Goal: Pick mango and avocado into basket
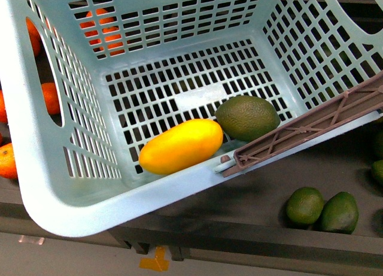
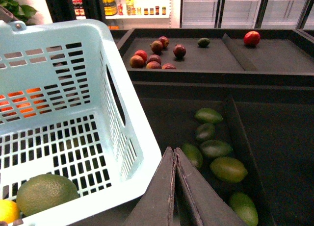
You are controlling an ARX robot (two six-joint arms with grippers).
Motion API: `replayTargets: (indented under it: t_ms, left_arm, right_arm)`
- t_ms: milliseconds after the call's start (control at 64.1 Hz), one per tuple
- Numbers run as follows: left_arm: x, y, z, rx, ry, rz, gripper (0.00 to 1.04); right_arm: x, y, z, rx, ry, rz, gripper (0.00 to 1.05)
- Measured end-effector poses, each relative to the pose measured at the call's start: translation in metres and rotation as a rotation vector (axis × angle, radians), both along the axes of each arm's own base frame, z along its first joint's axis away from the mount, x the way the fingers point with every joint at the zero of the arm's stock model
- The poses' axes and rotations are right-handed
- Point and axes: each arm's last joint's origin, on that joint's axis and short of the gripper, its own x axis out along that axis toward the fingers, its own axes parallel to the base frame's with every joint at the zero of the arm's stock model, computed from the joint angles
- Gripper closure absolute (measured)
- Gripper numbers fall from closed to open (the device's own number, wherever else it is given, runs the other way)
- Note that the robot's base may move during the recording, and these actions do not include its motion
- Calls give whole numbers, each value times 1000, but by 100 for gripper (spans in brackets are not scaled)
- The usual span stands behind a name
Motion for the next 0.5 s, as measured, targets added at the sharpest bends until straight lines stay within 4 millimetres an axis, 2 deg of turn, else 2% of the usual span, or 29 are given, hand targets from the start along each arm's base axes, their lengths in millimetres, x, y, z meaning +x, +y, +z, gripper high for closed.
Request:
replayTargets:
  t_ms: [265, 499]
  left_arm:
    - [0, 0, 0, -1, 1, -2, 90]
    - [0, 0, 0, -1, 1, 0, 90]
  right_arm:
    - [-15, 0, -10, 0, -15, 0, 103]
    - [-26, 0, -7, 0, -26, 0, 103]
